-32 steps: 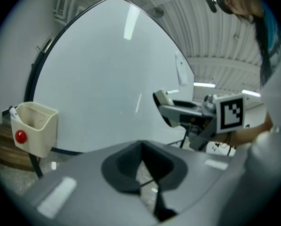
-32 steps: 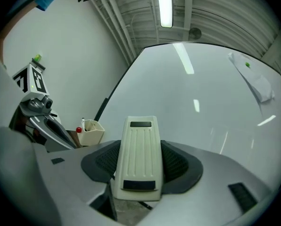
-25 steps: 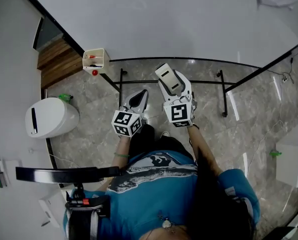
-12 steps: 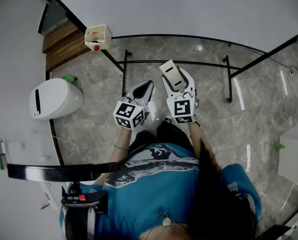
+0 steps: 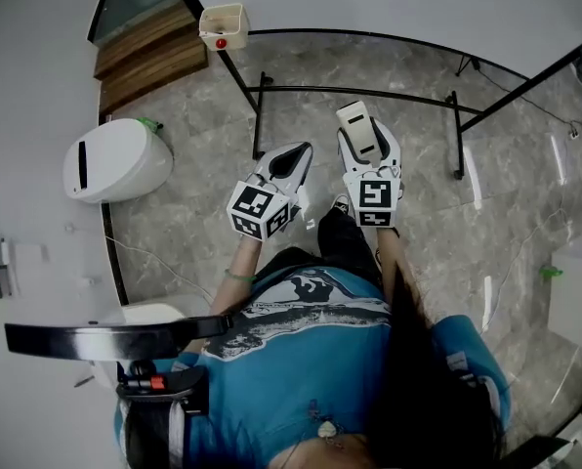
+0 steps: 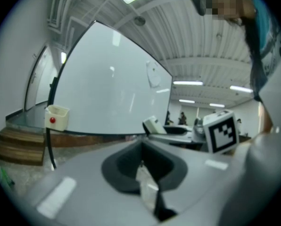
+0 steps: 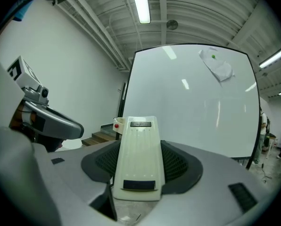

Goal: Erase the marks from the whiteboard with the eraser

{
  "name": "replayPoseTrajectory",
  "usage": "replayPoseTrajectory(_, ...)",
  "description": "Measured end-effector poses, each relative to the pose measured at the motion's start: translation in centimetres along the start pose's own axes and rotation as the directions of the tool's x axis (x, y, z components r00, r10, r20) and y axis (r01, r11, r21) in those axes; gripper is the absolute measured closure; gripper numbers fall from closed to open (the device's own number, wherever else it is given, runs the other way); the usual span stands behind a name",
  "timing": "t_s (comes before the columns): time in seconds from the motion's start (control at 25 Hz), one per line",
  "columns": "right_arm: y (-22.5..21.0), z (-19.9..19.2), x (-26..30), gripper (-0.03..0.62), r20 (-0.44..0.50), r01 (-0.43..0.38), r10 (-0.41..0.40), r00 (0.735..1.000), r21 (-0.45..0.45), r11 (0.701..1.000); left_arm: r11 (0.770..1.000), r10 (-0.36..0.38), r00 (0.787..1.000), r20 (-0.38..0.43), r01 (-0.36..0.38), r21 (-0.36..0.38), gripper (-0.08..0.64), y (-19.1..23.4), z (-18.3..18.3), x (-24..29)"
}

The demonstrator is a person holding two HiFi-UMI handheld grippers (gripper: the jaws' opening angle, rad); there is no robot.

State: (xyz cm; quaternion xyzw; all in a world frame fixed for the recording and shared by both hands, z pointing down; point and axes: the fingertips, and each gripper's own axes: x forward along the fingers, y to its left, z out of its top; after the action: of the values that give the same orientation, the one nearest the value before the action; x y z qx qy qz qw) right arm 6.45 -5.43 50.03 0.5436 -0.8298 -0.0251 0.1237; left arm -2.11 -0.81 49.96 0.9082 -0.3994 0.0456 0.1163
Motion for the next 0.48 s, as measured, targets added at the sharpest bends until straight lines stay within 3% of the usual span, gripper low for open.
replayPoseTrajectory(0.32,9.8,-0.6,-8.6,0.330,-0.025,0.002,-0.001,1.000,0.023,1.000,1.000,-0.007,1.000,-0.007,0.006,-0.026,0.555,-3.4,-4.2,-12.1)
replayPoseTrajectory(0.48,12.5,-1.0,-11.6,0.330,-0.049,-0.018,0.018,0.999,0.009,1.000,0.999,0.007,1.000,0.023,-0.006,-0.054,0.555,-4.0,-4.8,-15.0)
